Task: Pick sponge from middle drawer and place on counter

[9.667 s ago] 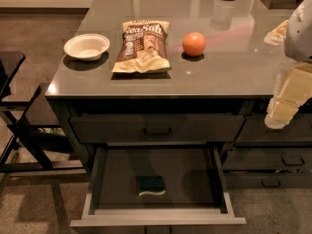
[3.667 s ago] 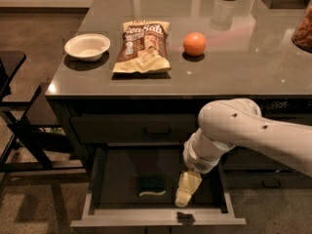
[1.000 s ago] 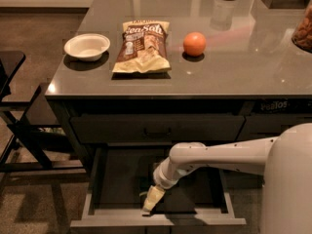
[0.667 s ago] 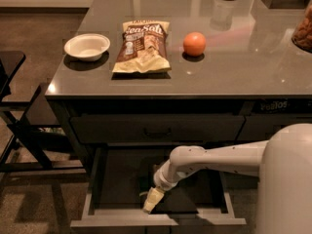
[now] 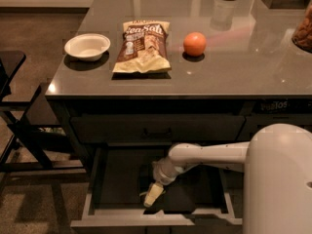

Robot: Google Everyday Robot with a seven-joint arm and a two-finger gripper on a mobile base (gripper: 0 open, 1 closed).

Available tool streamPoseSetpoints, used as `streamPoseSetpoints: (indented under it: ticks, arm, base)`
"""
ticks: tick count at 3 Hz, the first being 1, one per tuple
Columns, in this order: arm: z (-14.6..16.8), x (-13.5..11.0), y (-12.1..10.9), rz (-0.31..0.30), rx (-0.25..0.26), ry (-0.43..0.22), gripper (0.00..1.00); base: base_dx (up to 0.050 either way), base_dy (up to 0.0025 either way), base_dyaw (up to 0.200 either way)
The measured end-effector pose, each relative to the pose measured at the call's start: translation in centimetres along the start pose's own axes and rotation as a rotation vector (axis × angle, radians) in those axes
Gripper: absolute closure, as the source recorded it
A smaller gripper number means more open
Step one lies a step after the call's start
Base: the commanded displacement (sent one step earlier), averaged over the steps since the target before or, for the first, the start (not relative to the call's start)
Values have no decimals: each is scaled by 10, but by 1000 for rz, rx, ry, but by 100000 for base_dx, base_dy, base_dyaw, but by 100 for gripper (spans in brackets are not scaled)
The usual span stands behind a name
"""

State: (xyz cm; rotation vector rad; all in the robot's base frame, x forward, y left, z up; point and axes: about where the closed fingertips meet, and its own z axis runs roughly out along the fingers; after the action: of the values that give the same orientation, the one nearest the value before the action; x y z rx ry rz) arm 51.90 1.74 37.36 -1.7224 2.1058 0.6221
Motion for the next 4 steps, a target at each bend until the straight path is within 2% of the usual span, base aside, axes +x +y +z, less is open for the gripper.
streamPoseSetpoints:
  ticks: [1, 2, 3, 4]
  arm:
    - [11, 3, -4, 7, -14, 1, 0]
    - [12, 3, -5, 7, -14, 0, 19]
    - [12, 3, -5, 7, -14, 0, 42]
    - [12, 3, -5, 7, -15, 0, 72]
  base:
    - [0, 0, 0]
    - [0, 0, 0]
    - [0, 0, 0]
    - [0, 0, 0]
